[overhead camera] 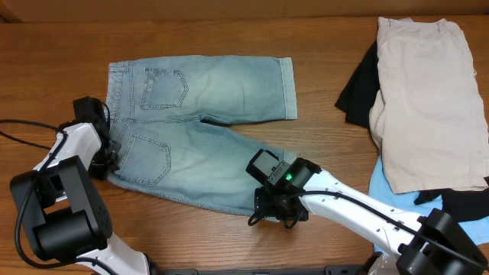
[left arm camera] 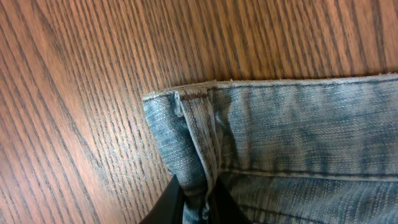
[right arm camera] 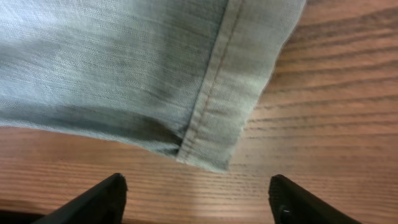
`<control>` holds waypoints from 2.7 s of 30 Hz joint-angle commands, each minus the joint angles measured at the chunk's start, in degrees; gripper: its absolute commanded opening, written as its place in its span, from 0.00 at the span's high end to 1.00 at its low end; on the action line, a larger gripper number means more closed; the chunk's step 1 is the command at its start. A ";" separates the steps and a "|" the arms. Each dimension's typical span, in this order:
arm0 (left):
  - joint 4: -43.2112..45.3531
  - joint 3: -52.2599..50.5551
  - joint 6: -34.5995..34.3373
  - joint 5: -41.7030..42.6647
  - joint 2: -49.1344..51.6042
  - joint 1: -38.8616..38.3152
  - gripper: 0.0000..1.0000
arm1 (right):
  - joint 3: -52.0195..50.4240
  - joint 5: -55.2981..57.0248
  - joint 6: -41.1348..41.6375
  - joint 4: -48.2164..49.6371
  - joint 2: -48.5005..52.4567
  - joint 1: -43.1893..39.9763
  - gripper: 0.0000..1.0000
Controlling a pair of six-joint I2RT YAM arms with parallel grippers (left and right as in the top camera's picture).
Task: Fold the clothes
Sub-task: 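Grasp the waistband corner left and leg hem right with grippers, then lift the shorts and fold the bottom half up over the top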
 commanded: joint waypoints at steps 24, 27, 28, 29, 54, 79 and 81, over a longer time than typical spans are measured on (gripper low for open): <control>0.20 -1.88 10.08 2.29 4.48 0.72 0.96 | -10.25 0.04 -9.60 15.74 -0.09 -0.11 0.87; -1.11 -1.81 13.20 2.45 4.46 0.70 0.96 | -9.77 0.13 -9.29 14.73 -0.11 -0.87 0.96; -1.51 -1.70 13.90 2.49 4.39 0.72 0.96 | -9.27 0.11 -9.07 13.92 -0.13 -1.57 0.96; -2.23 -1.36 14.53 2.69 4.35 0.70 0.96 | -8.35 0.09 -8.50 12.57 -0.28 -2.78 0.96; -41.13 37.09 19.85 4.76 -13.42 0.66 0.95 | 29.16 0.52 -19.17 -15.26 -16.63 -29.33 0.96; -22.73 16.41 20.02 4.55 -13.35 0.70 0.96 | 29.03 5.49 -24.48 5.55 6.12 -29.33 0.96; -19.61 15.32 19.89 4.59 -12.57 0.70 0.95 | 29.03 5.05 -25.90 9.88 8.94 -29.33 0.96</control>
